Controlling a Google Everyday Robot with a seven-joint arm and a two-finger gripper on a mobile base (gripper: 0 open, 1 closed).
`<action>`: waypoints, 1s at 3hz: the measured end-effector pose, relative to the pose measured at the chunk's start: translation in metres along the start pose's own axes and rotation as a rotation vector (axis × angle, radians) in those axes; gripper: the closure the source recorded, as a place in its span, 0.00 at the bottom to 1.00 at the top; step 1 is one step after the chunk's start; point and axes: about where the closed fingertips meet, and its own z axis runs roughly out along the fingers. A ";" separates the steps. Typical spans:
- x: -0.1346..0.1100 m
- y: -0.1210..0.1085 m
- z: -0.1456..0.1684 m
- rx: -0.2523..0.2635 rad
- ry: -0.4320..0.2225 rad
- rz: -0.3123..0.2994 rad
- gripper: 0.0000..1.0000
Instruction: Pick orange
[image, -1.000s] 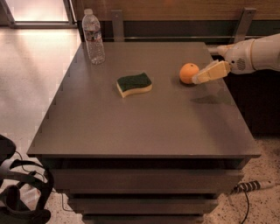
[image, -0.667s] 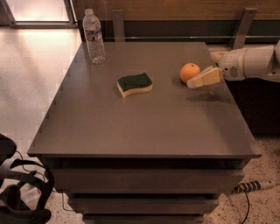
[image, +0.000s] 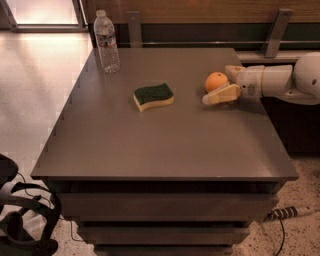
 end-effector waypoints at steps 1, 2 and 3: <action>0.000 0.002 0.005 -0.008 -0.001 0.001 0.24; 0.000 0.003 0.007 -0.012 -0.001 0.001 0.46; 0.000 0.004 0.010 -0.017 -0.001 0.001 0.69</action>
Offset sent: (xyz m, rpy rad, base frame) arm 0.0007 0.0028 -0.0015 0.0020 0.0016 0.0046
